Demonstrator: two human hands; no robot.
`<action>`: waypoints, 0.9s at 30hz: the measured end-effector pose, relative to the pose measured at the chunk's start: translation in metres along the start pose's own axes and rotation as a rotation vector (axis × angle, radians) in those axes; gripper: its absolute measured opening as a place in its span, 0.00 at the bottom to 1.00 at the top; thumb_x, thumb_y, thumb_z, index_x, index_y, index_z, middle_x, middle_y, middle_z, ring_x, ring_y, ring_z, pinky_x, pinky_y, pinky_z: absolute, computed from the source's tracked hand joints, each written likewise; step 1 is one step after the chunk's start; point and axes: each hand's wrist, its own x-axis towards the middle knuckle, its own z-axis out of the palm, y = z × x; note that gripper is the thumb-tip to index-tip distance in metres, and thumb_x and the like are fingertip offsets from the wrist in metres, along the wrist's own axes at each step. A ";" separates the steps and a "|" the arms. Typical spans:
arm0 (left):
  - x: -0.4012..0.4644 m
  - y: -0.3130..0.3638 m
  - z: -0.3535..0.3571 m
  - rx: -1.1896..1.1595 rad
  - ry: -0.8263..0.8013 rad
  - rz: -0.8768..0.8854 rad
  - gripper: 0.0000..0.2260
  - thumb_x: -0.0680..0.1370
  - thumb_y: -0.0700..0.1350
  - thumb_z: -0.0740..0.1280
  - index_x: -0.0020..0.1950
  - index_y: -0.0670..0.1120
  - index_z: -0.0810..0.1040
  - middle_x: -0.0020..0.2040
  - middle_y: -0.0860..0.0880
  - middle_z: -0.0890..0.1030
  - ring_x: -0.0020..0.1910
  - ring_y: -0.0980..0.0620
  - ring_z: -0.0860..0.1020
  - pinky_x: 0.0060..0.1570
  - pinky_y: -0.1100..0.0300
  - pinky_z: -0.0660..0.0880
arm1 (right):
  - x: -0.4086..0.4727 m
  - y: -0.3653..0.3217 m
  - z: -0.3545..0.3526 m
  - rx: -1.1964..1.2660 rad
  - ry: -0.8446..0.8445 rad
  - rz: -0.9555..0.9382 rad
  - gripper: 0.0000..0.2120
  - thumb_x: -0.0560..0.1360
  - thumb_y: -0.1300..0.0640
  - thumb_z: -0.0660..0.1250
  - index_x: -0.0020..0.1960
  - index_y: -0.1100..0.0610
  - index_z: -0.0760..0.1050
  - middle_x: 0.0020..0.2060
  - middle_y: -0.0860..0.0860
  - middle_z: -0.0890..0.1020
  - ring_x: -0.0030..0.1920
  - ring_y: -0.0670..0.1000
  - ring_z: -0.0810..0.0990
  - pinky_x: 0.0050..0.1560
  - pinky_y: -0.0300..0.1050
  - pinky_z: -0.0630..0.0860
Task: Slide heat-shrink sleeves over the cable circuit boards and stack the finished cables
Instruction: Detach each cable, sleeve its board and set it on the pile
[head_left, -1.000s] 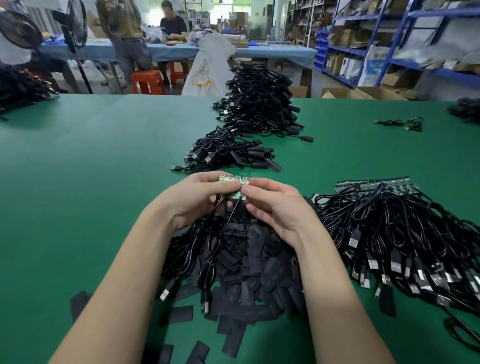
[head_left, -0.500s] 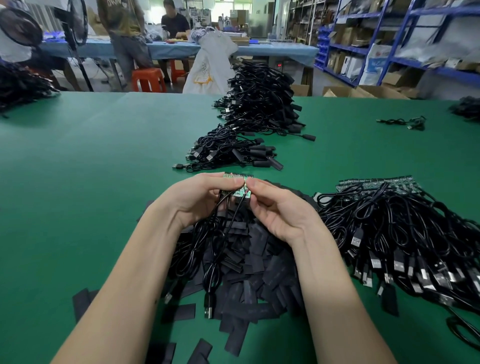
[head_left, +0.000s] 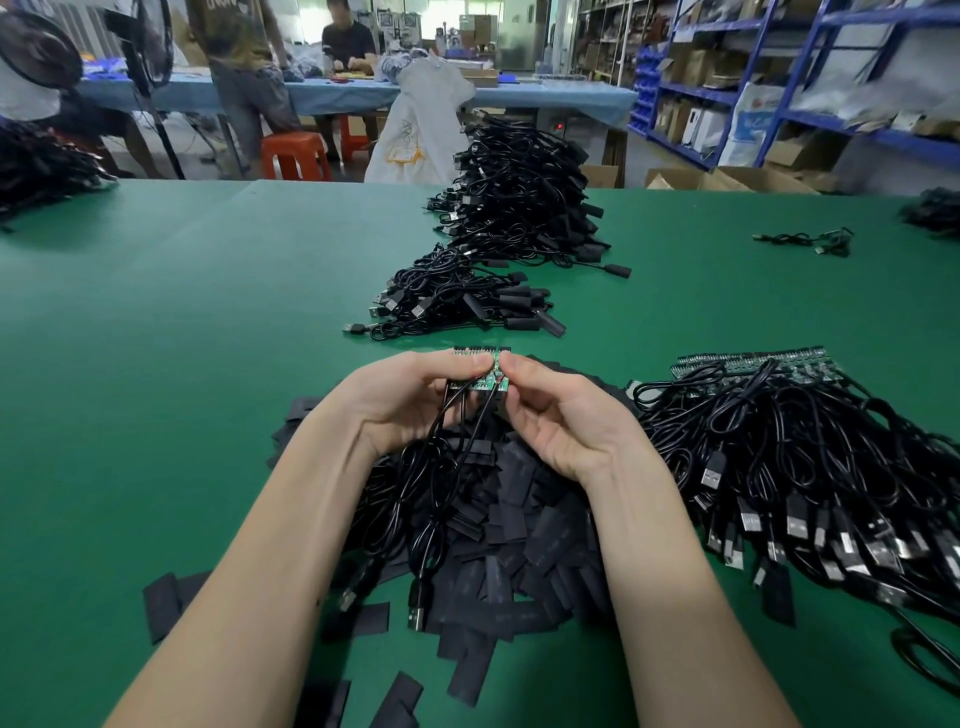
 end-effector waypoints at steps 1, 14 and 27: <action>0.000 -0.001 0.001 -0.009 0.006 -0.004 0.05 0.69 0.41 0.72 0.38 0.45 0.88 0.37 0.52 0.85 0.30 0.60 0.80 0.31 0.69 0.78 | 0.000 0.000 0.000 0.003 0.004 0.000 0.05 0.61 0.65 0.77 0.37 0.63 0.86 0.38 0.55 0.84 0.34 0.46 0.81 0.31 0.33 0.79; 0.004 -0.003 -0.002 -0.164 -0.022 -0.036 0.08 0.68 0.42 0.75 0.47 0.44 0.86 0.40 0.50 0.84 0.32 0.58 0.81 0.33 0.69 0.79 | -0.004 -0.001 0.003 -0.020 -0.016 -0.032 0.09 0.61 0.61 0.79 0.41 0.59 0.87 0.39 0.51 0.85 0.34 0.44 0.81 0.31 0.32 0.79; -0.005 0.018 -0.014 0.757 0.581 0.388 0.09 0.77 0.54 0.73 0.53 0.52 0.82 0.50 0.54 0.84 0.45 0.61 0.82 0.46 0.64 0.78 | -0.005 -0.008 0.001 -0.382 0.140 -0.223 0.08 0.74 0.60 0.76 0.52 0.58 0.82 0.36 0.48 0.86 0.34 0.45 0.83 0.34 0.34 0.78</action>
